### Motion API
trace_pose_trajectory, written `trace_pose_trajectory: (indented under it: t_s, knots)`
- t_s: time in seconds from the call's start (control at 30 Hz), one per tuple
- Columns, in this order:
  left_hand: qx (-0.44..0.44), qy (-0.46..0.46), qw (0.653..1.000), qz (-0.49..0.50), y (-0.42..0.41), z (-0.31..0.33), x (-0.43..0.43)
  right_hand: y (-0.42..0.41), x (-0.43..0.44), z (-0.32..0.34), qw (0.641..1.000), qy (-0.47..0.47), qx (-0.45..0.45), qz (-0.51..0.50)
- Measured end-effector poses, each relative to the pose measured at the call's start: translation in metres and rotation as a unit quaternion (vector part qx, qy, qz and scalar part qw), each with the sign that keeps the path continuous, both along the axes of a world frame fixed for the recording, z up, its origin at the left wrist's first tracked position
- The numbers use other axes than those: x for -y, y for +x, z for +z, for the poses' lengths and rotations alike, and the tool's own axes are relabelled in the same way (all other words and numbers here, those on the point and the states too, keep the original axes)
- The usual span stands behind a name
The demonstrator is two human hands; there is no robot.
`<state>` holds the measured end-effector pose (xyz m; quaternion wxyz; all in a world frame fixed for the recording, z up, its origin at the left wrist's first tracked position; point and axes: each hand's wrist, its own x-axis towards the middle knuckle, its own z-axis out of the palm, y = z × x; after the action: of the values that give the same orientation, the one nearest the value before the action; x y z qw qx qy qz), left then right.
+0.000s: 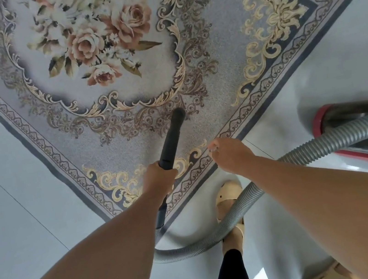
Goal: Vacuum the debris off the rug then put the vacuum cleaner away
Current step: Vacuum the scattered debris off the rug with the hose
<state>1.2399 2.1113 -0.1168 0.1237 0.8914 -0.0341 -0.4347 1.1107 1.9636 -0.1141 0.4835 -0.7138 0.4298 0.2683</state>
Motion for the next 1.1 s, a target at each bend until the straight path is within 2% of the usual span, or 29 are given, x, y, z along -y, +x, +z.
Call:
trace_pose_trajectory:
  t_s: [0.3,0.57,0.67,0.87,1.1]
  knots:
    - [0.025,-0.03,0.991,-0.13,-0.02,0.057,0.07,-0.044,0.052,0.064,0.997,-0.023,0.019,-0.077]
    - [0.04,-0.05,0.961,-0.269,-0.106,0.1,0.153,-0.124,0.096,0.122,0.975,-0.07,0.036,-0.207]
    - [0.073,-0.059,0.944,-0.316,-0.14,0.104,0.172,-0.163,0.105,0.136,0.964,-0.101,0.04,-0.243]
    - [0.162,-0.079,0.89,-0.419,-0.198,0.118,0.195,-0.245,0.113,0.134,0.934,-0.198,-0.037,-0.294]
    - [0.189,-0.117,0.862,-0.456,-0.259,0.114,0.229,-0.313,0.109,0.107,0.916,-0.177,-0.105,-0.344]
